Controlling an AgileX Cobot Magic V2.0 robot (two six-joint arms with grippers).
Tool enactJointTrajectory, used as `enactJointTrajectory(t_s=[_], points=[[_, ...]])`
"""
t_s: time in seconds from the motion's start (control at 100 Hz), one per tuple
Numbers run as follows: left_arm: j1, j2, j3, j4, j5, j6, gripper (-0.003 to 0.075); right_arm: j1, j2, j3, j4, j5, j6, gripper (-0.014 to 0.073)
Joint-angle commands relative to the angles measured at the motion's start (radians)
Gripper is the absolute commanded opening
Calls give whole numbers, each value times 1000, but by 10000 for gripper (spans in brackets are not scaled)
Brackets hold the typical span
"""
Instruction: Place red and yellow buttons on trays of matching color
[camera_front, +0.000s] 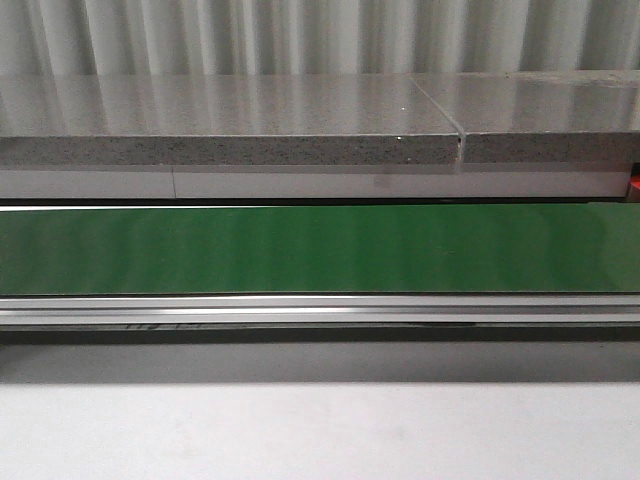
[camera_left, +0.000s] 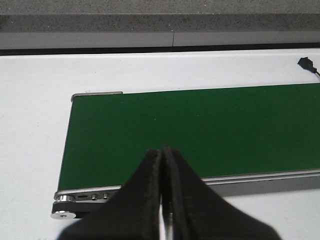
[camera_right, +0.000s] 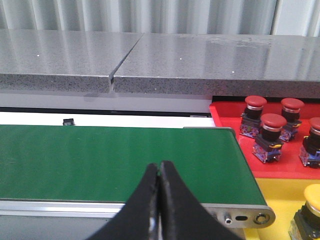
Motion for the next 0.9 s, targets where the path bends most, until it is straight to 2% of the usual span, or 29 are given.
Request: enactJointTrajectory(t_s=[0.0,0.73,0.89], points=[[-9,0,-24,-24,-67,-2,-20,-4,-15,1,-7,-87,-2,-116],[-41,0,-24,-24,-67,-2,-20,-4,-15,1,-7,-87,-2,-116],[-41,0,-18,-33,-152,-2,-20,-4,-15,1,-7,-87,-2,-116]])
